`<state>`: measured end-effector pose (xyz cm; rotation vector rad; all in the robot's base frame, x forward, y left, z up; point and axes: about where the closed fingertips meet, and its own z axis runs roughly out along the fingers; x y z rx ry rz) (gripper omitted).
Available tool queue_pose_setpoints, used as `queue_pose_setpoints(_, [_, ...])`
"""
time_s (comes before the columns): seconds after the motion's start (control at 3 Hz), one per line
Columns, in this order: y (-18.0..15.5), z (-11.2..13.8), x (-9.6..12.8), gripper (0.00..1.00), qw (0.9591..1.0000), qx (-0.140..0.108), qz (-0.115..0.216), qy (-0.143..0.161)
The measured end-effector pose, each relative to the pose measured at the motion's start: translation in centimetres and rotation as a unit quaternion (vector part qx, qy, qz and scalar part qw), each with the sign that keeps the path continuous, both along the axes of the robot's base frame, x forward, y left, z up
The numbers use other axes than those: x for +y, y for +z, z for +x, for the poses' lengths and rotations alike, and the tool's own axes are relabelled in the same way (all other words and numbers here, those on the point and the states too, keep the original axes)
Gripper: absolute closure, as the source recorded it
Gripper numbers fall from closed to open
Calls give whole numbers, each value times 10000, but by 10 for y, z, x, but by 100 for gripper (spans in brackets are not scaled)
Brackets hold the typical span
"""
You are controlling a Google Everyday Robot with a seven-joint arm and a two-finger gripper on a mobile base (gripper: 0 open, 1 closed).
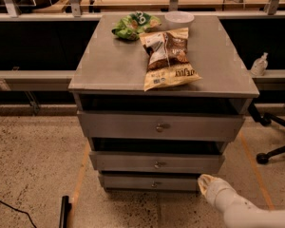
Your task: Close middle drawer
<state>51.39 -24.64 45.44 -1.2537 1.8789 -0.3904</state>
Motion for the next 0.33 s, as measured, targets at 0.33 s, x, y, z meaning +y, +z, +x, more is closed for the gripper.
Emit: queue_pose_setpoints(0.33, [46,-69,-54,100,9952,-126,-108,-961])
